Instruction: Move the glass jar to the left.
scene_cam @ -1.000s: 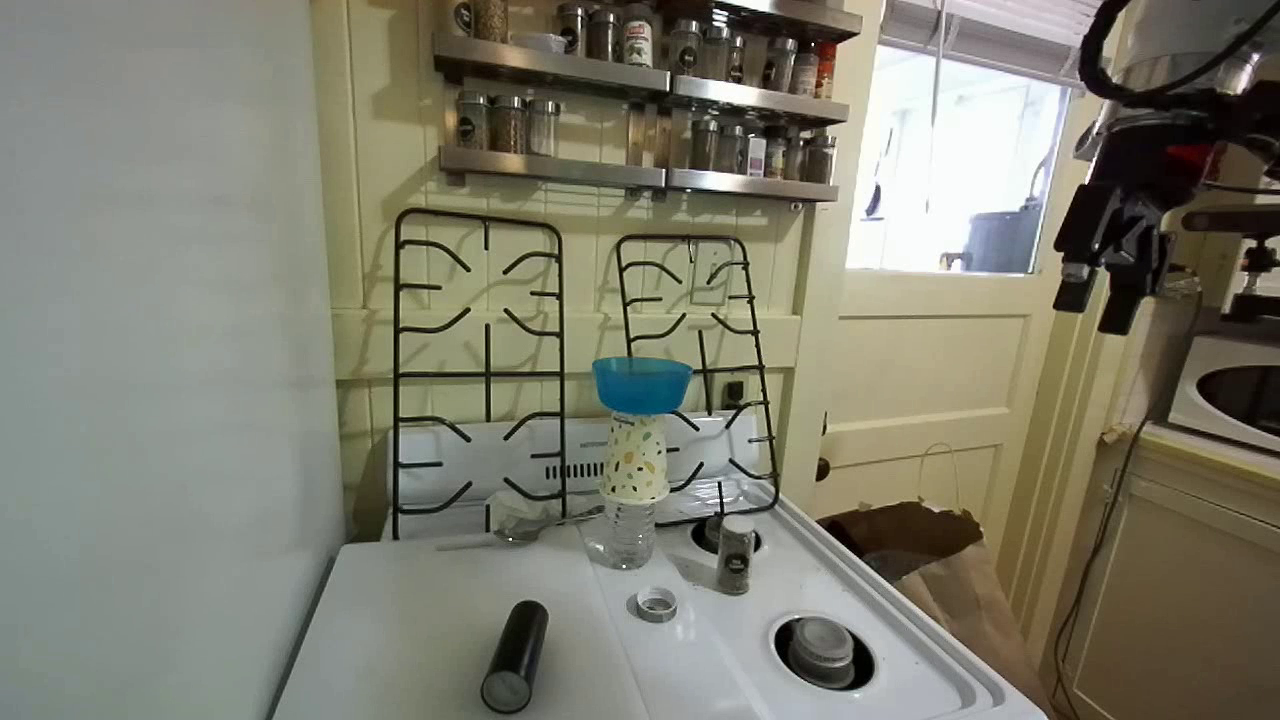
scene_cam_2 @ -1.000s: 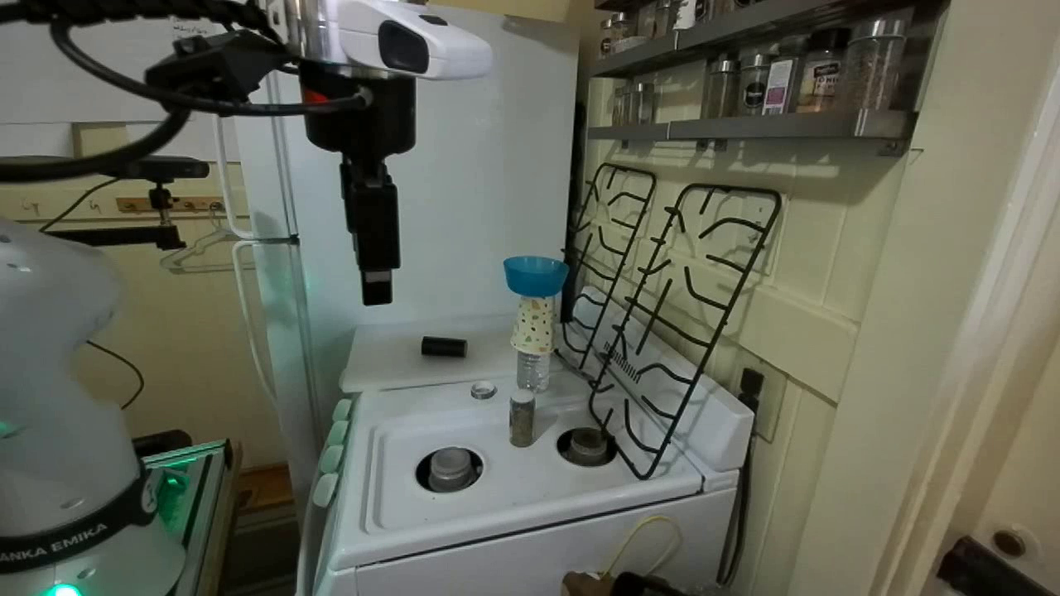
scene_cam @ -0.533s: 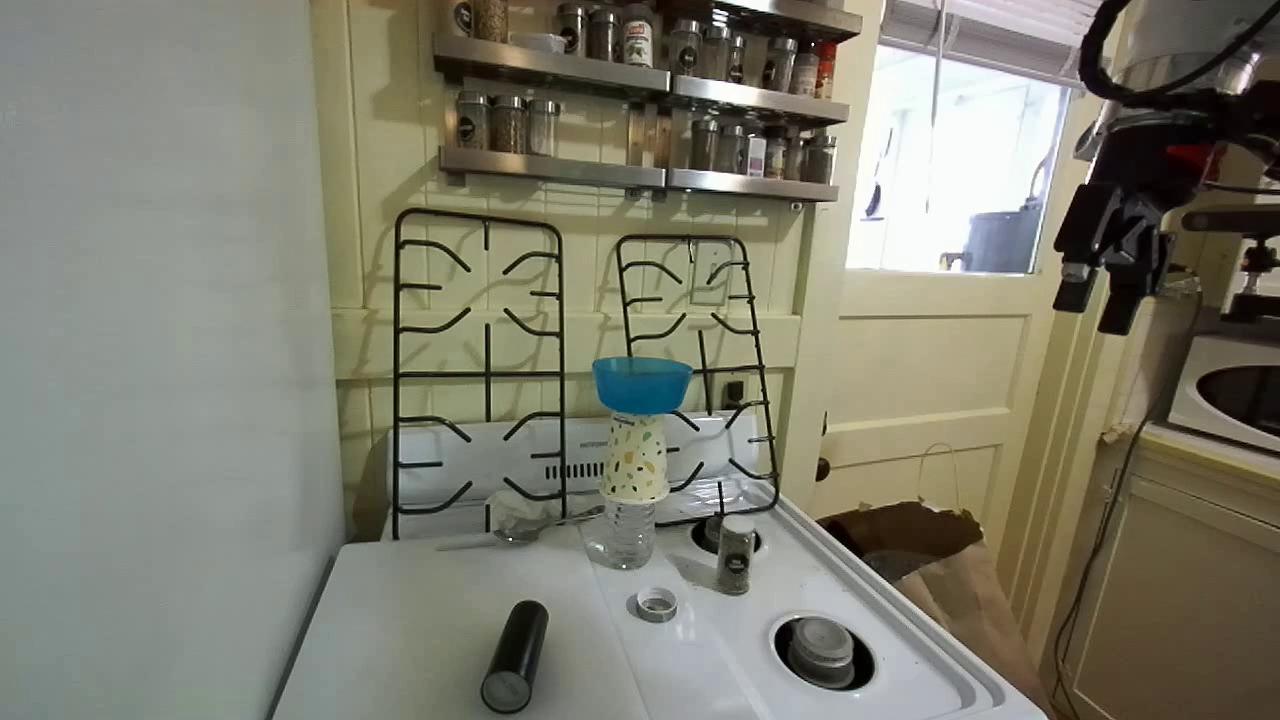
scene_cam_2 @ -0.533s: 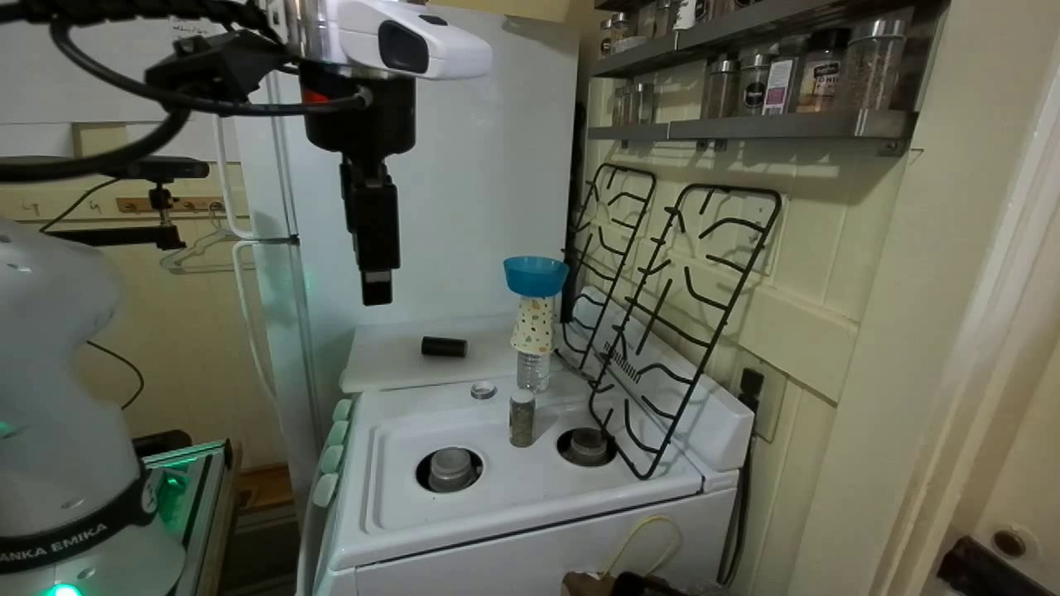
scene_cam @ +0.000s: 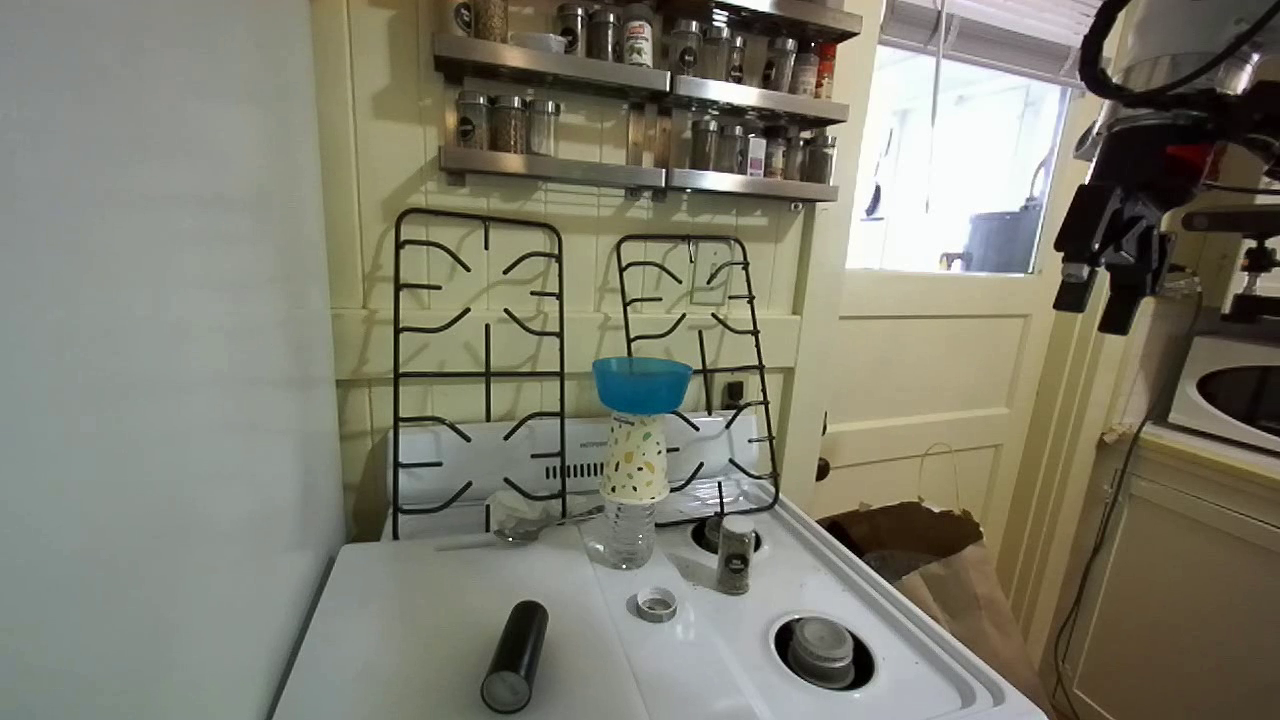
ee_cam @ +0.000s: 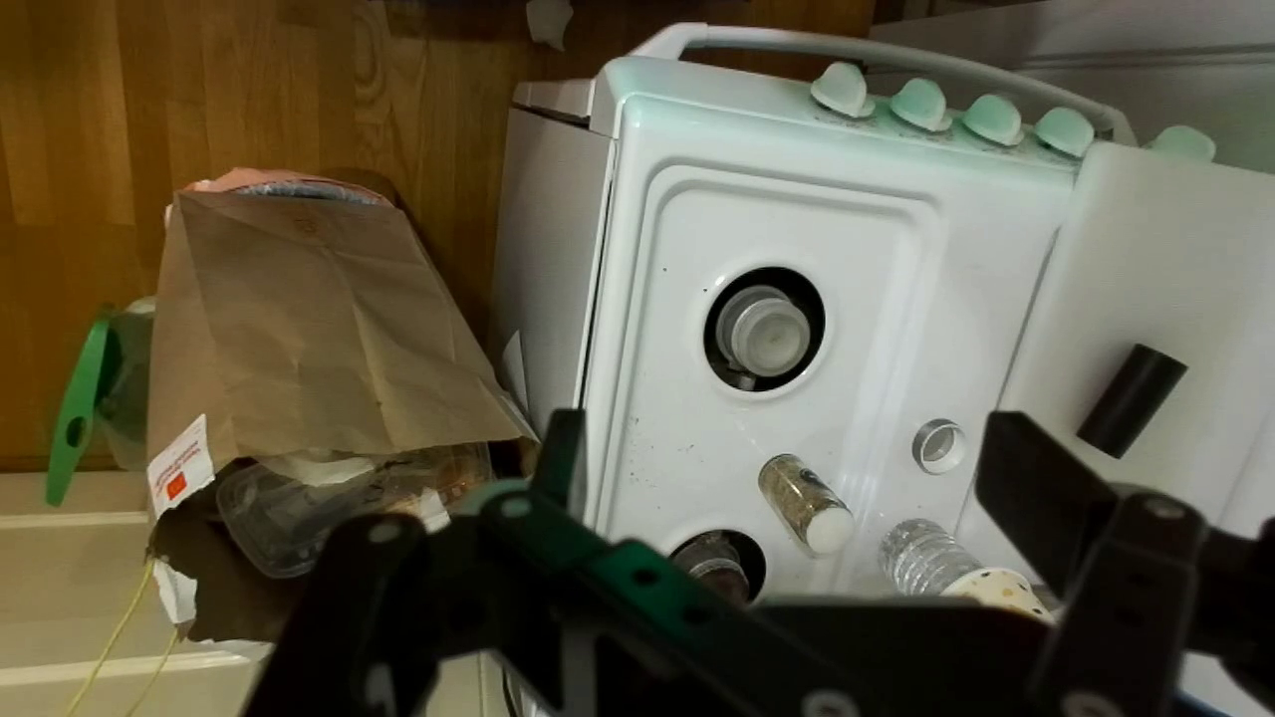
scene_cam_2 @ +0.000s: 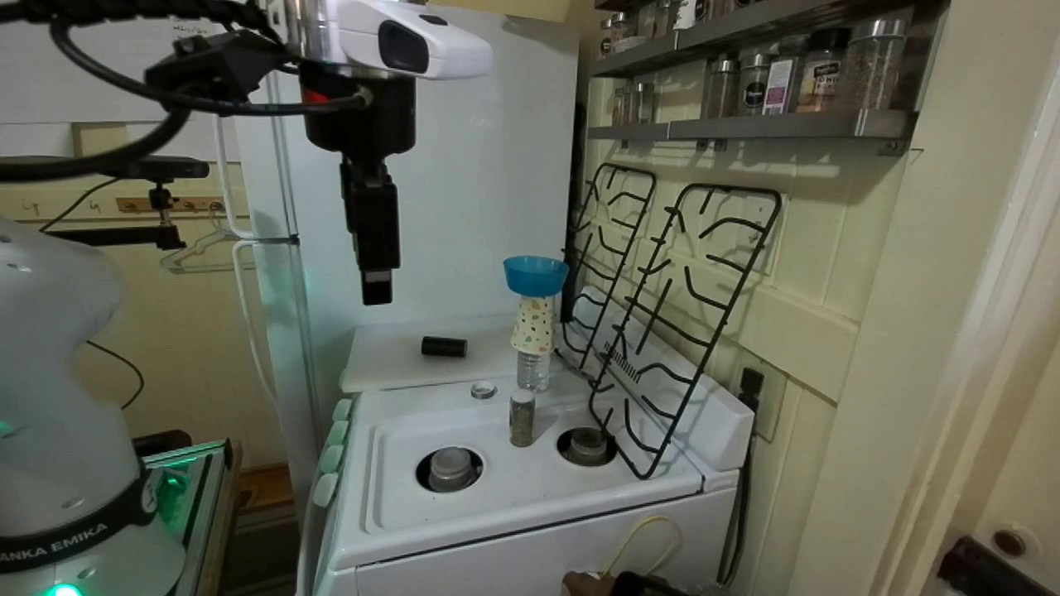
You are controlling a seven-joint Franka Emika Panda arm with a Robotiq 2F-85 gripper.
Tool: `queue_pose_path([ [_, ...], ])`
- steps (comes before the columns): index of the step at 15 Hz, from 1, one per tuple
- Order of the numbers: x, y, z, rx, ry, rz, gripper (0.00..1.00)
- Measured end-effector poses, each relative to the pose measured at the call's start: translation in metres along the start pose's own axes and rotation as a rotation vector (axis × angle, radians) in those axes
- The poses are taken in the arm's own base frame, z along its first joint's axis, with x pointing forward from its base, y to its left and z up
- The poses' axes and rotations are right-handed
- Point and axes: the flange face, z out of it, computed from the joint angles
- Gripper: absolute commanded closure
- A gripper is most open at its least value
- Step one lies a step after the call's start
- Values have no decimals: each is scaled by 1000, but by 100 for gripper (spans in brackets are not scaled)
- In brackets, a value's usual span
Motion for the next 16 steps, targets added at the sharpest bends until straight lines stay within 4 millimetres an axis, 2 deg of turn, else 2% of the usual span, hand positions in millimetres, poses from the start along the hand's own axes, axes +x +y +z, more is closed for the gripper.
queue_pose_path([
  [3,5,-1,1,-9,17,3,0],
  [5,20,-7,7,-21,47,-13,0],
  [9,64,-43,51,-20,46,-147,0],
  [12,86,-68,86,26,-18,-242,0],
  [14,91,-70,93,33,-36,-257,0],
  [16,92,-69,92,34,-33,-260,0],
])
